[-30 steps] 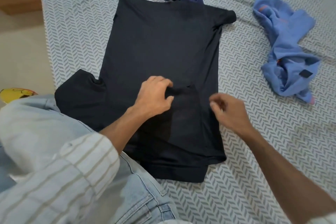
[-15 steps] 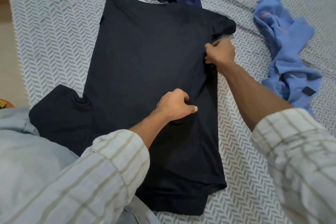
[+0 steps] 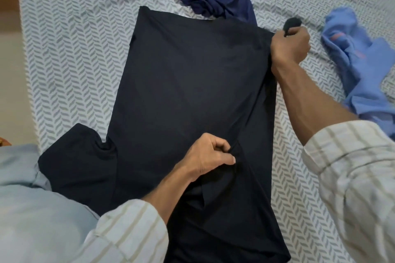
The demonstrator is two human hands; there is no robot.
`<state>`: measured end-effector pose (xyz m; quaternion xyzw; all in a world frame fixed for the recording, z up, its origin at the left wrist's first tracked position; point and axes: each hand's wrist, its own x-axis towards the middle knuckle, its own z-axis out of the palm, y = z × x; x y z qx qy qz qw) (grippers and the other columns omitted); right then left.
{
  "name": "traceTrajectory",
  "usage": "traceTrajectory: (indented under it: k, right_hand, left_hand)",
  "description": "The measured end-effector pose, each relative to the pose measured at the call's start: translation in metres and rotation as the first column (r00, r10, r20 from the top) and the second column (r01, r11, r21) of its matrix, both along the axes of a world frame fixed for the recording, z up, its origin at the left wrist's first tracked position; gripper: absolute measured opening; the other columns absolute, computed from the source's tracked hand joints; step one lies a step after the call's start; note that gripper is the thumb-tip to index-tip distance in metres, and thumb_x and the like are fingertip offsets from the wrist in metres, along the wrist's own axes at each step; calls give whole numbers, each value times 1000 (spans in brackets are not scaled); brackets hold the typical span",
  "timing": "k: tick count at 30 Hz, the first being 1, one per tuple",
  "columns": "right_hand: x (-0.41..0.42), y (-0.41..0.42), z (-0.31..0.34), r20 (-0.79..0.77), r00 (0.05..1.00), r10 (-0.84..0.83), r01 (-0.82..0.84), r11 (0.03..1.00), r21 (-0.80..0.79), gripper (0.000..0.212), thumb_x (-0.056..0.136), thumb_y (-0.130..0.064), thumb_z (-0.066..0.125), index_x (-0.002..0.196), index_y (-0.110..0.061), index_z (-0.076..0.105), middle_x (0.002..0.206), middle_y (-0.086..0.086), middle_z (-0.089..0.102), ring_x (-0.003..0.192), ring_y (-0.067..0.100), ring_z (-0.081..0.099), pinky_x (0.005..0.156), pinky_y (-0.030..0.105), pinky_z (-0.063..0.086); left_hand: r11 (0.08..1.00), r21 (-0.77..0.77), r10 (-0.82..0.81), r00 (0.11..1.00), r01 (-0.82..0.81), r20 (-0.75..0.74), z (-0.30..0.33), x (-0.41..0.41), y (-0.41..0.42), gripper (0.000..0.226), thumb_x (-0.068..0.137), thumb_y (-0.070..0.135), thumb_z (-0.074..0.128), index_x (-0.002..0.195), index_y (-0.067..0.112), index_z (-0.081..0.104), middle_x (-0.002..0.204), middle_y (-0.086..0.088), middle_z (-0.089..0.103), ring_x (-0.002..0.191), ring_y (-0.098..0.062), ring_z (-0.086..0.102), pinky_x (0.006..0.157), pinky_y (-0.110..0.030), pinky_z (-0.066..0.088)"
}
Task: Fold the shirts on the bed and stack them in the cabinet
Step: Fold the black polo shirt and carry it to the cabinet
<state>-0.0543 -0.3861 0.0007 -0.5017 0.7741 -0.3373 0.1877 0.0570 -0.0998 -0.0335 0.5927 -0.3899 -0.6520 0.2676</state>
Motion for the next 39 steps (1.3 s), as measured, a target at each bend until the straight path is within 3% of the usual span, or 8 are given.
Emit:
traceTrajectory:
  k: [6, 13, 19, 23, 27, 29, 32, 39]
  right_hand:
    - [58, -4, 0, -64, 974, 217, -218, 976, -14, 27, 89, -31, 57, 110, -18, 70, 112, -1, 72, 111, 19, 63, 92, 24, 41]
    - [96, 7, -35, 113, 887, 447, -458, 882, 110, 28, 79, -41, 67, 102, -24, 69, 96, -4, 73, 94, 15, 68, 88, 27, 53]
    - [90, 15, -40, 116, 840, 530, -542, 823, 168, 44, 88, -15, 54, 132, -20, 59, 114, -3, 68, 105, 14, 63, 88, 23, 52]
    - [90, 18, -33, 101, 764, 638, -643, 739, 201, 57, 85, -3, 50, 141, -15, 52, 125, -1, 64, 110, 10, 57, 100, 19, 43]
    - [93, 18, -35, -59, 795, 604, -583, 786, 205, 48, 84, -31, 72, 127, -13, 60, 119, 3, 67, 113, 20, 61, 99, 32, 48]
    - [96, 19, -36, -141, 821, 553, -513, 824, 243, 58, 81, -48, 75, 122, -10, 60, 120, 7, 66, 114, 27, 60, 95, 37, 48]
    - [104, 14, -35, -200, 847, 492, -431, 857, 282, 47, 85, -37, 70, 120, -8, 60, 125, 12, 62, 118, 33, 57, 90, 38, 50]
    - [113, 5, -35, -101, 879, 466, -440, 874, 208, 20, 84, -18, 60, 101, -17, 70, 109, 6, 70, 105, 26, 64, 76, 25, 44]
  left_hand:
    - [990, -50, 119, 980, -129, -162, 7, 6, 0, 50, 75, 4, 64, 43, 19, 30, 48, 3, 26, 47, -8, 26, 53, -13, 33]
    - [984, -17, 172, 974, -176, -149, 17, 11, 20, 44, 74, 11, 61, 47, 13, 27, 51, -4, 25, 48, -15, 22, 54, -28, 28]
    - [983, 80, 162, 987, -163, 22, 17, 27, 46, 35, 83, 35, 77, 74, 16, 49, 54, 3, 50, 50, -9, 45, 56, -23, 42]
    - [980, 135, 139, 989, -145, 50, 25, 34, 60, 20, 84, 24, 78, 97, 23, 63, 66, 7, 69, 60, -6, 67, 60, -19, 52]
    - [977, 197, 77, 997, -77, 8, 23, 34, 70, 12, 86, 24, 75, 98, 20, 74, 86, 5, 78, 81, -11, 75, 84, -30, 60]
    - [964, 259, 62, 998, -60, 2, 18, 34, 69, 27, 87, 43, 74, 90, 16, 75, 90, 8, 77, 86, -8, 74, 89, -31, 58]
    - [952, 284, 95, 991, -117, 90, 7, 31, 63, 69, 76, 81, 55, 76, 13, 60, 85, 7, 61, 80, -7, 61, 78, -22, 52]
    - [963, 235, 121, 990, -134, 71, -7, 33, 64, 80, 79, 72, 56, 76, -8, 54, 78, -2, 55, 72, -21, 50, 95, -48, 52]
